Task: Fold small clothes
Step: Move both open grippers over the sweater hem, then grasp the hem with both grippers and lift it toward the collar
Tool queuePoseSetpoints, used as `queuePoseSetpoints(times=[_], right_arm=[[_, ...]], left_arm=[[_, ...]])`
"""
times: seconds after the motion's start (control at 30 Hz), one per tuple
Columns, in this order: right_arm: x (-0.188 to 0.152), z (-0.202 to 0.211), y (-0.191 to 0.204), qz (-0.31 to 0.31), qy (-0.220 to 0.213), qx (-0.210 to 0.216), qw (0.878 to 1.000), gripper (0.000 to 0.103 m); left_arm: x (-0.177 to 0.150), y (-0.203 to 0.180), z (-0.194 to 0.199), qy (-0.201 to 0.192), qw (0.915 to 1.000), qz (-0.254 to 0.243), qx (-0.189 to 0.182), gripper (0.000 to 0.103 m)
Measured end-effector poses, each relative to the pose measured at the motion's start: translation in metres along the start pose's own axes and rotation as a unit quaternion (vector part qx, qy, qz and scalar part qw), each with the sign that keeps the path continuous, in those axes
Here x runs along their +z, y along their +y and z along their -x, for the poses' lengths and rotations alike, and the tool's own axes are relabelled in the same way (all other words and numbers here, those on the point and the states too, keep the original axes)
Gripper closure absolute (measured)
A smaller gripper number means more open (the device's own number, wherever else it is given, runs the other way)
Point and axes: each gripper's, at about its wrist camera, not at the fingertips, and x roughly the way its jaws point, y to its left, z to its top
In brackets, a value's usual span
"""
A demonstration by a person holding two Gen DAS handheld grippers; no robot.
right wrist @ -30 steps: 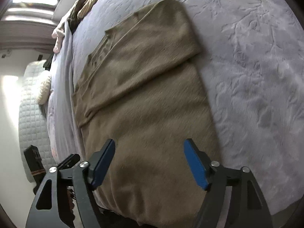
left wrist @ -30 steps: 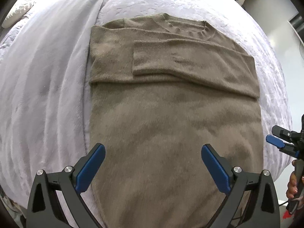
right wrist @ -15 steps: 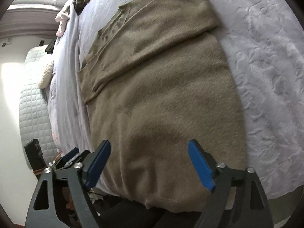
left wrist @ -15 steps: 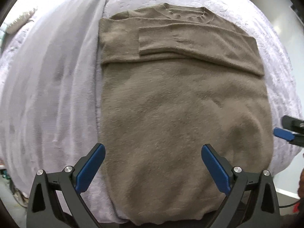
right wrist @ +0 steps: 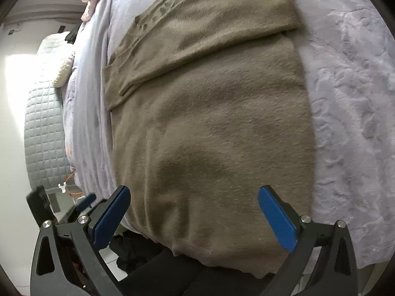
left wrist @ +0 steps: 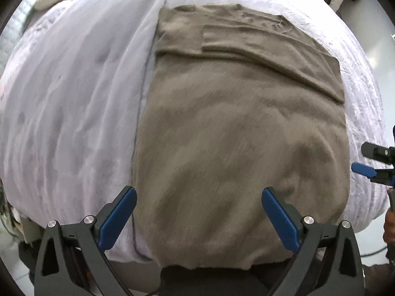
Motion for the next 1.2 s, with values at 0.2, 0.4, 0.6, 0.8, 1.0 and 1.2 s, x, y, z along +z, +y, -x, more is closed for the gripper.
queuePoseSetpoints(times=[0.2, 0.4, 0.6, 0.8, 1.0, 1.2], right_arm=[[-0.023, 0.008, -0.019, -0.011, -0.024, -0.022, 0.999, 0.0], [-0.076, -0.003, -0.037, -0.023, -0.036, -0.055, 0.998, 0.0], [-0.122, -0.002, -0.06, -0.029, -0.047, -0.082, 0.995, 0.0], [-0.14, -0.002, -0.086, -0.049, -0.047, -0.065, 0.996, 0.0], [-0.146, -0.026, -0.095, -0.041, -0.036, -0.05, 0.997, 0.0], [-0.153, -0.031, -0.091, -0.042, -0.034, -0.002, 0.999, 0.007]], left_arm=[[-0.035, 0.033, -0.012, 0.018, 0.9993, 0.005, -0.034, 0.002], [-0.082, 0.061, -0.031, 0.034, 0.996, 0.009, -0.082, 0.002], [-0.104, 0.076, -0.052, 0.039, 0.9906, 0.033, -0.127, 0.002], [-0.1, 0.062, -0.071, 0.041, 0.9849, 0.031, -0.165, 0.002], [-0.098, 0.051, -0.077, 0.031, 0.9874, -0.001, -0.155, 0.002], [-0.096, 0.045, -0.074, 0.033, 0.9927, -0.015, -0.115, 0.045]])
